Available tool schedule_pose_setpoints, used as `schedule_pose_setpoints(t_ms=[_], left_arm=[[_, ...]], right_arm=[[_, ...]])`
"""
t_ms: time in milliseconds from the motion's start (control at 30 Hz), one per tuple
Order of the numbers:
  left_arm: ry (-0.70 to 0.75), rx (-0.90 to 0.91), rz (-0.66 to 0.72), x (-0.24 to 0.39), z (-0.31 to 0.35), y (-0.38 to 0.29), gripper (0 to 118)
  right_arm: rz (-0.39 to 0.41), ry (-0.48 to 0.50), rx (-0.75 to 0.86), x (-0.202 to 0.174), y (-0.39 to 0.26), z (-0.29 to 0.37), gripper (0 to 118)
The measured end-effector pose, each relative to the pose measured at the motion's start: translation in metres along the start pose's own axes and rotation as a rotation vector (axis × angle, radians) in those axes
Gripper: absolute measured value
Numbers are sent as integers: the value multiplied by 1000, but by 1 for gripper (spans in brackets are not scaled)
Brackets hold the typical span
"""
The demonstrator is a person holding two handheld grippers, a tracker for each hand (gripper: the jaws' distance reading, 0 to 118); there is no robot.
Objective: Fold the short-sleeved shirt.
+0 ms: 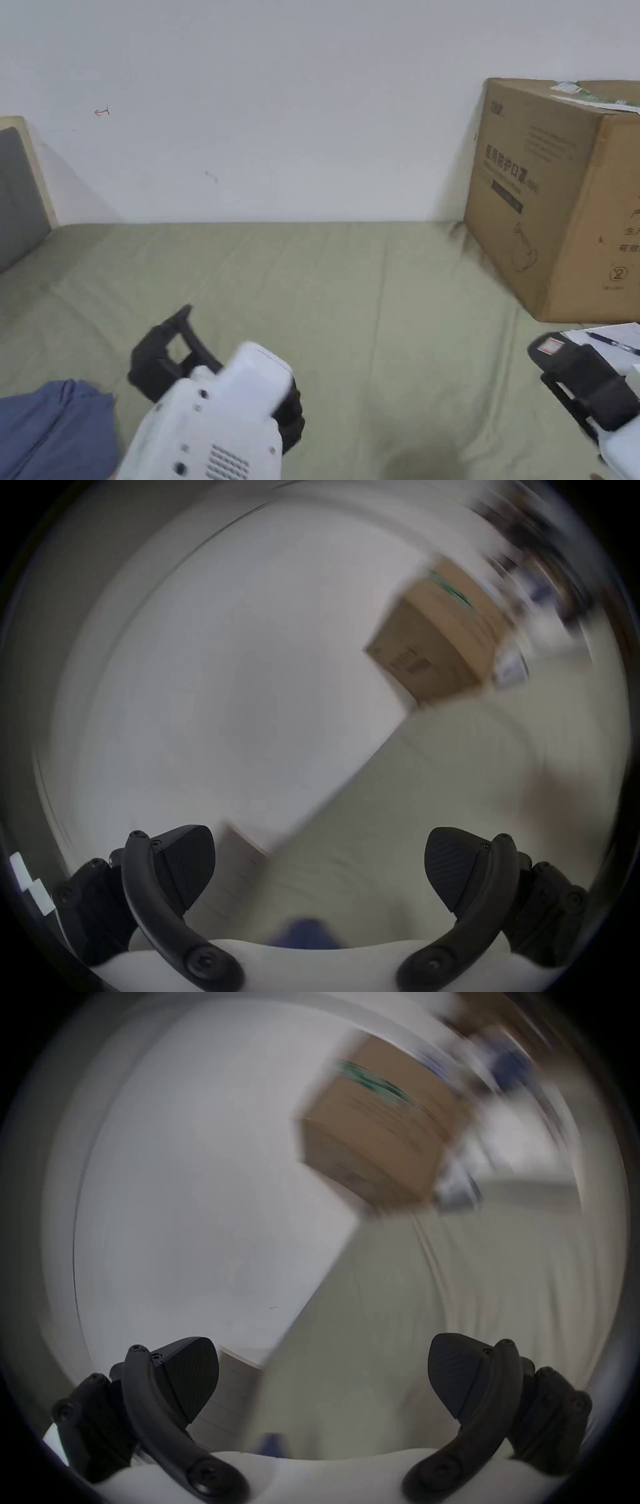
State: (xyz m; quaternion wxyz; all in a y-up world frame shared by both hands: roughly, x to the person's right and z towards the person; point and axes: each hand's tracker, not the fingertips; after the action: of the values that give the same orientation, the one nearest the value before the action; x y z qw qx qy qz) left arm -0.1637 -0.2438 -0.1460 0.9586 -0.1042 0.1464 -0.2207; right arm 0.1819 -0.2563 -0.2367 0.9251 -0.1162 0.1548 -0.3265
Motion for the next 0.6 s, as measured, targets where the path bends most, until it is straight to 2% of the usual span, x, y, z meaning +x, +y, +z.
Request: schedule_pose_setpoints(t_ms=[67,100,133,167,200,233,300,367,467,600], left_arm=[[-85,-45,477,-25,-1,-7,118],[-97,-33,631,-33,1,-15,118],[-48,15,722,-36,6,-23,118],[46,67,707,-33,12,-26,118],[119,103,681,-30,17,-28,118],[163,135,590,-27,21,-27,118],[184,180,425,-22,24,-25,118],[160,211,342,-14,29,-23,118],[134,219,357,-12,34,-20,118],[89,186,399,-14,31,-23,118]], right_arm=[[458,-60,132,-36,-8,11,118],[617,-103,217,-49,-18,15,118],[758,-140,306,-58,-30,19,118],[843,-165,359,-61,-40,21,118],[877,-173,376,-63,-47,22,118],[879,-175,376,-60,-53,21,118],[779,-131,285,-58,-54,21,118],[702,-123,219,-52,-49,17,118],[688,-144,225,-49,-48,15,118],[654,-125,206,-48,-43,16,118]])
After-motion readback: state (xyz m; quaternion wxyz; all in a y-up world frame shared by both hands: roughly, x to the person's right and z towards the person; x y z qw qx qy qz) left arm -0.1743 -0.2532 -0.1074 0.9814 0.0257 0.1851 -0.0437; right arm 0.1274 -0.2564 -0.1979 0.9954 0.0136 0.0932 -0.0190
